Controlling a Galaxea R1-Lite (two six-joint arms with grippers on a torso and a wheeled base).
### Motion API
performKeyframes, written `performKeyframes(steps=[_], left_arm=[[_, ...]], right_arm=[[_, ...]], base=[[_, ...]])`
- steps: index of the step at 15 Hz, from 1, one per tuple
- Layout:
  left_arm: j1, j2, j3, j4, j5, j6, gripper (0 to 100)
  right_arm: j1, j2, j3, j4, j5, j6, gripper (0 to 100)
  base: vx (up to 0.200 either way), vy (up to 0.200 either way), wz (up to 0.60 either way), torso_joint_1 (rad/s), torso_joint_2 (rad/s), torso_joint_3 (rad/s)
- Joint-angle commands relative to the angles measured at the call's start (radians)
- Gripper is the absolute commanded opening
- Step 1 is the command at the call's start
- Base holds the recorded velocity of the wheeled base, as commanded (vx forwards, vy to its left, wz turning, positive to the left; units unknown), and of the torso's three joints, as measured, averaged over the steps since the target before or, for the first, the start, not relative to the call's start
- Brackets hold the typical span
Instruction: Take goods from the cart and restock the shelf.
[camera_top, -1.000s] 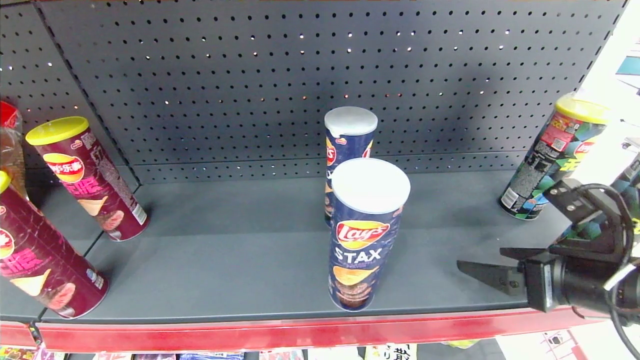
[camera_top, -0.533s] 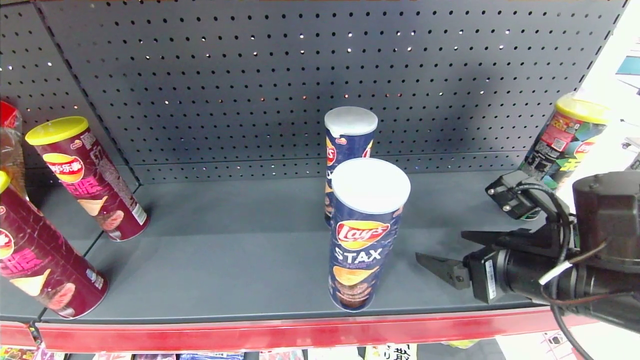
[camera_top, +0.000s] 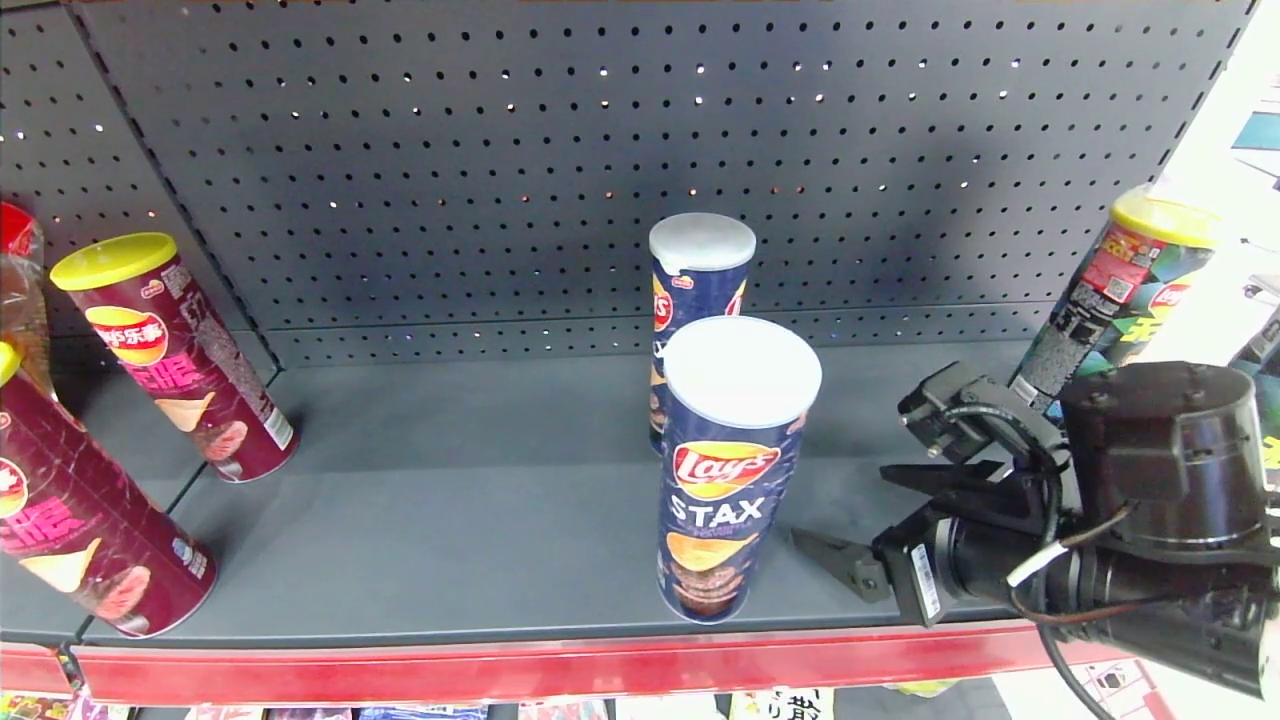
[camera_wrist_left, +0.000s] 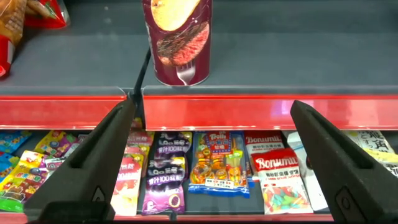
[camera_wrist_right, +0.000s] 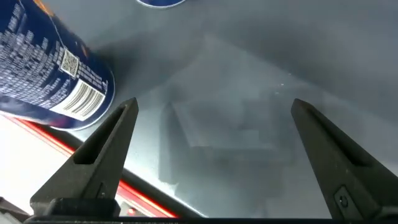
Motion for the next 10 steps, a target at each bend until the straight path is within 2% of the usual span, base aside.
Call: performKeyframes(steps=[1,10], left_arm=[[0.000,0.001,0.000,0.000,0.000,0.000,100],[0.000,0.001,0.000,0.000,0.000,0.000,100]], right_arm=[[0.028,0.016,-0.004,-0.001,-0.007,0.000,100],[0.083,0.057,-0.031,-0.001,-0.030,0.000,100]], base=[[0.000,0.000,0.00,0.000,0.00,0.000],[0.000,0.000,0.00,0.000,0.00,0.000]])
